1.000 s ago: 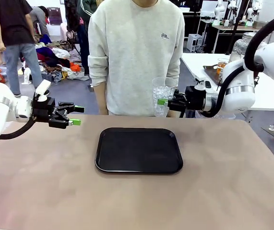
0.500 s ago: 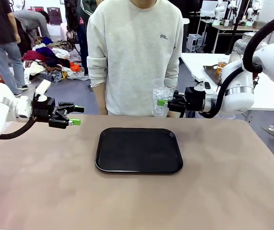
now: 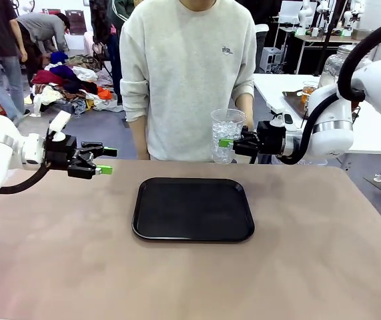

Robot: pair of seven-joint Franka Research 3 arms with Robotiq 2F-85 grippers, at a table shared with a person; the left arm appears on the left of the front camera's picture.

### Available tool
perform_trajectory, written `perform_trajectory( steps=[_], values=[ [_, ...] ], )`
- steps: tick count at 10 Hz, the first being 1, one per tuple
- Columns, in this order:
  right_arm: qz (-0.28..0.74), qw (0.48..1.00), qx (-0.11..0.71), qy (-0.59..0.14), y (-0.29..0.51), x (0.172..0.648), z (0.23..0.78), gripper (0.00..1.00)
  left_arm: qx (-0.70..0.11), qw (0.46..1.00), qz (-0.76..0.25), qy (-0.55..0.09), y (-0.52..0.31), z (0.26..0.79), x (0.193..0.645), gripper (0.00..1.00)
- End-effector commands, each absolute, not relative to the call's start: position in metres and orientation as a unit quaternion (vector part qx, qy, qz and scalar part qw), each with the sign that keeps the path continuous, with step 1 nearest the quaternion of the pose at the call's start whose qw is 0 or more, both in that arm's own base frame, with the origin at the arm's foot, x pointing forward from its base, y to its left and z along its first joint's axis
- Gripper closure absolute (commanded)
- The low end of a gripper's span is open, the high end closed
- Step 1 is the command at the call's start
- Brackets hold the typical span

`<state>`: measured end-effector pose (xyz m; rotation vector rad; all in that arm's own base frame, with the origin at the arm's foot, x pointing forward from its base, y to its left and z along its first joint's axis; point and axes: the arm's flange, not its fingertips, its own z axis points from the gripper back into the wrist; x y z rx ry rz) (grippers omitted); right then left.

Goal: Pour the drink into the iced cup.
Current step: Open the gripper to release the iced cup you were holding.

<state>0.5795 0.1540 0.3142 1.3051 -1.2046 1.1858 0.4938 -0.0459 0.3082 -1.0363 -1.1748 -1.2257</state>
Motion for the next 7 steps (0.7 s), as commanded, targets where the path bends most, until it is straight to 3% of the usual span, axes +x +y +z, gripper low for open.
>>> perform_trajectory(
  steps=[1, 7],
  values=[
    [0.490, 0.478, 0.532, -0.498, 0.1538, 0.5773, 0.3188, 0.53, -0.438, 0.546, -0.512, -0.498, -0.0465, 0.3102, 0.4935, 0.00],
    [0.490, 0.478, 0.532, -0.498, 0.1538, 0.5773, 0.3188, 0.53, -0.438, 0.546, -0.512, -0.498, -0.0465, 0.3102, 0.4935, 0.00]
  ],
)
